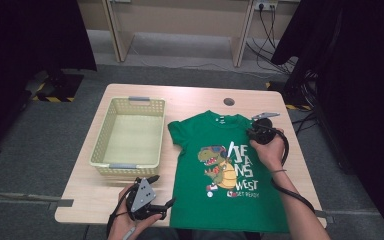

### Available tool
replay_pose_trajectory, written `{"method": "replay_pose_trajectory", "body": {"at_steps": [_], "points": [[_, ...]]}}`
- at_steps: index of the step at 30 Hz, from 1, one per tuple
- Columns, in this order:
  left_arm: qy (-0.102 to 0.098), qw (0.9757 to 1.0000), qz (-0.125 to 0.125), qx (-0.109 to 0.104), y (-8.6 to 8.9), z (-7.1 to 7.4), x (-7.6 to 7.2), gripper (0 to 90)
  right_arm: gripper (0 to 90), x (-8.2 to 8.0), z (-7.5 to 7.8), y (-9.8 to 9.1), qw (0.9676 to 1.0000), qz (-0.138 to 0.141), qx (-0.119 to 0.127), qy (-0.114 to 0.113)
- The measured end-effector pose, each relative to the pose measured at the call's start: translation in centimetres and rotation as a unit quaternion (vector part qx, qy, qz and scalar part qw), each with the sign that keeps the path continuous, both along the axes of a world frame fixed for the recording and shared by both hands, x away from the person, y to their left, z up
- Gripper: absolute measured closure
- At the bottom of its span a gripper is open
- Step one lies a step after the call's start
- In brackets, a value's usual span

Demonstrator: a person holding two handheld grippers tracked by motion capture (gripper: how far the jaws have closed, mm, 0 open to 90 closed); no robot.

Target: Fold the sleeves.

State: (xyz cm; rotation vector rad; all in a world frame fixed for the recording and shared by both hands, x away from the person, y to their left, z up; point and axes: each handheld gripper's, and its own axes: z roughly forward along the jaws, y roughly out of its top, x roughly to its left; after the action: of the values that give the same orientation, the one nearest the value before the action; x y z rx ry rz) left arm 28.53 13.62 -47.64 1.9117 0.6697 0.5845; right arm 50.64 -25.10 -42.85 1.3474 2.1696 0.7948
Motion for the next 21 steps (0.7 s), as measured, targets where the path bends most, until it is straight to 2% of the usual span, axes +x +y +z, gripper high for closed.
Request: {"method": "replay_pose_trajectory", "body": {"at_steps": [4,7,9,10,11,15,16,18,20,21], "points": [[0.000,1.0000,0.000,0.001,0.0,0.0,0.0,13.2,76.9,-0.4,0.2,0.5,0.9997,0.020,0.016,0.004],[0.000,1.0000,0.000,0.002,0.0,0.0,0.0,13.2,74.1,-0.8,1.2,0.5,0.9989,0.032,0.035,-0.006],[0.000,1.0000,0.000,0.002,0.0,0.0,0.0,13.2,73.5,-1.0,2.2,0.1,0.9986,0.025,0.042,-0.019],[-0.001,1.0000,0.000,0.002,0.0,0.0,0.0,13.2,73.5,-1.0,2.2,0.1,0.9986,0.025,0.042,-0.019],[-0.001,1.0000,0.000,0.002,0.0,0.0,0.0,13.3,73.0,-0.8,2.4,-0.6,0.9991,0.011,0.039,-0.015],[0.000,1.0000,0.000,0.001,0.0,0.0,0.0,13.3,72.3,-0.7,1.3,-2.0,0.9997,-0.009,0.020,0.012],[0.000,1.0000,-0.001,0.001,0.0,0.0,0.0,13.3,72.3,-0.7,1.3,-2.0,0.9997,-0.009,0.020,0.012],[0.001,1.0000,-0.001,0.002,0.0,0.0,0.0,13.2,71.9,-1.1,0.0,-2.5,0.9994,-0.012,0.009,0.033],[0.000,1.0000,0.000,0.003,-0.1,0.0,0.0,13.2,71.7,-1.2,-0.4,-2.5,0.9992,-0.012,0.004,0.037],[0.000,1.0000,0.000,0.004,-0.1,0.0,0.0,13.2,71.6,-1.4,-1.1,-2.6,0.9990,-0.011,0.000,0.043]]}}
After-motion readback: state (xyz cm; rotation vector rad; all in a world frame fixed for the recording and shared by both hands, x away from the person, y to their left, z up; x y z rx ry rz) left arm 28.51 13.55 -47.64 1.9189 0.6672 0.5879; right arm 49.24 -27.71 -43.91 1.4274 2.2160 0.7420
